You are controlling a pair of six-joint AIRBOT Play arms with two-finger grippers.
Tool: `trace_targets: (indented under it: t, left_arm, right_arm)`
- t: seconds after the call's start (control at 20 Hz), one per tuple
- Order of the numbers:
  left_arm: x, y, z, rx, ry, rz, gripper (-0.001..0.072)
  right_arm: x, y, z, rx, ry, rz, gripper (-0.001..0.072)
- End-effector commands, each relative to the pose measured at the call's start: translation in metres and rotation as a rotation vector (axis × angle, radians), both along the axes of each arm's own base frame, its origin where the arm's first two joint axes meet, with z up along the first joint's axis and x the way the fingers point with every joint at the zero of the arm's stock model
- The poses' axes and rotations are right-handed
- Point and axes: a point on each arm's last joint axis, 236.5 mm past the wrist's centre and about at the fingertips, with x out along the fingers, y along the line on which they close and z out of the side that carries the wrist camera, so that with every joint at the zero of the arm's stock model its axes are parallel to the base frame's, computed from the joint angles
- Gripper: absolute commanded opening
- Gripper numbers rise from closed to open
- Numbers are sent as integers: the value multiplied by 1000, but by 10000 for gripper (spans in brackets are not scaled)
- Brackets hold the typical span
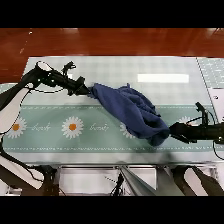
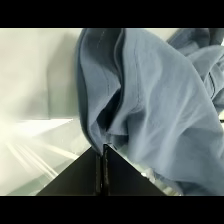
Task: Fold the shirts.
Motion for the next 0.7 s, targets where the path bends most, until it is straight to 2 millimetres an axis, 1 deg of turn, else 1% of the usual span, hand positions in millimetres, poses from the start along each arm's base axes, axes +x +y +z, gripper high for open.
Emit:
trace_targets:
  t: [0.0,0.15,0.35,0.45,0.55,0.65]
  left_arm:
    - [-2,-1,1,-3,3,-7,19]
    - [-1,-1,1,-2,2,-6,20]
    - [-2,-1,1,-3,4,-8,19]
    - [-2,-1,1,-3,4,-8,19]
    - [-3,-1,1,-4,7,-11,19]
    - [-3,-1,1,-4,1,-16,20]
  right_arm:
    - [-3,-2,-15,-10,35,-85,597]
    - [5,-10,-19,-31,53,-177,591]
    - [7,-17,-23,-62,45,-187,591]
    - [6,-25,-28,-100,61,-205,590]
    - [11,-26,-27,-97,45,-220,591]
    - [11,-29,-28,-108,44,-226,590]
